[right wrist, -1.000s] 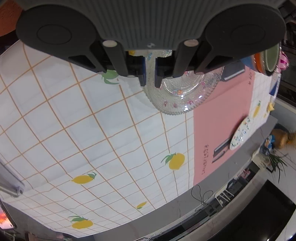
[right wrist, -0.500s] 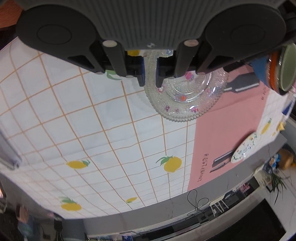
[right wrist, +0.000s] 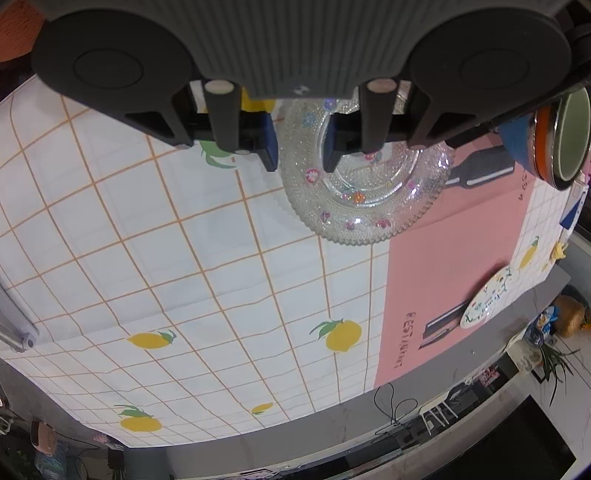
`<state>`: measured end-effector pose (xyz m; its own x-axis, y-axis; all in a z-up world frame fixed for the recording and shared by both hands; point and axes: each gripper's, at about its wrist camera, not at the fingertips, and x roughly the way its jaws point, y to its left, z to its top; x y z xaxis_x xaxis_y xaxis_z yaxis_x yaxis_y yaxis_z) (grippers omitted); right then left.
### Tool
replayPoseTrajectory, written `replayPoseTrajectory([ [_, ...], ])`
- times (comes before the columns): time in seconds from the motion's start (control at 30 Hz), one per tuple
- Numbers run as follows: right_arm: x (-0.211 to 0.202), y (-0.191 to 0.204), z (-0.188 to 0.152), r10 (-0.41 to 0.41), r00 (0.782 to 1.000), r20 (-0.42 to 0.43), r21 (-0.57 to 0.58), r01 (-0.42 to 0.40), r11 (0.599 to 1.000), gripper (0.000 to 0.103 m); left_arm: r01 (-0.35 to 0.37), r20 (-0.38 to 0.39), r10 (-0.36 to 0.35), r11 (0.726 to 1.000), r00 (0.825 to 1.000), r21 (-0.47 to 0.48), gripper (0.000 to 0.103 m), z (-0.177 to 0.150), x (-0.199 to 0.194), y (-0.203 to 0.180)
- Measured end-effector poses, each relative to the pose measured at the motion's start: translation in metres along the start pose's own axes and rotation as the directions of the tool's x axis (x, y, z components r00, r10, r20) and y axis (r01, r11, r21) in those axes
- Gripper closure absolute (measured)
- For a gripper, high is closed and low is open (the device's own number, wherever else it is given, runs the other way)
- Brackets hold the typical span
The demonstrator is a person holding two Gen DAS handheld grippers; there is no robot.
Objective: Organize plates and bowls
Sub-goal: 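Lower the second glass plate onto the first and open both grippers, then move both open grippers to the white 'Fruity' painted plate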
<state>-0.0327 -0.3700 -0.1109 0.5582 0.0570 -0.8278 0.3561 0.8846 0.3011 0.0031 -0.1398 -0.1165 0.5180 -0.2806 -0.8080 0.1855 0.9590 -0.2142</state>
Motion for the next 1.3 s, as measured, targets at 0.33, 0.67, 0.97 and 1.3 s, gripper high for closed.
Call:
replayPoseTrajectory([
  [0.33,-0.008,0.004,0.0,0.027,0.999,0.042,0.009,-0.027,1.0,0.048,0.048,0.029,-0.049,0.998,0.998,0.037,0.053,0.008,-0.019,-0.011],
  [0.67,-0.017,0.021,0.002,0.026,0.997,0.066,-0.028,-0.024,0.999,0.039,-0.01,0.053,-0.003,0.967,0.999,0.256,0.048,0.034,-0.052,-0.018],
  [0.97,-0.019,0.056,0.006,0.031,0.999,0.03,-0.093,-0.029,0.995,0.037,-0.042,0.125,0.011,0.969,0.992,0.243,0.045,0.073,-0.077,0.018],
  [1.3,-0.01,0.11,0.034,0.076,0.997,0.019,-0.15,-0.073,0.986,0.036,-0.097,0.213,0.056,0.977,0.976,0.191,0.044,0.119,-0.09,0.074],
])
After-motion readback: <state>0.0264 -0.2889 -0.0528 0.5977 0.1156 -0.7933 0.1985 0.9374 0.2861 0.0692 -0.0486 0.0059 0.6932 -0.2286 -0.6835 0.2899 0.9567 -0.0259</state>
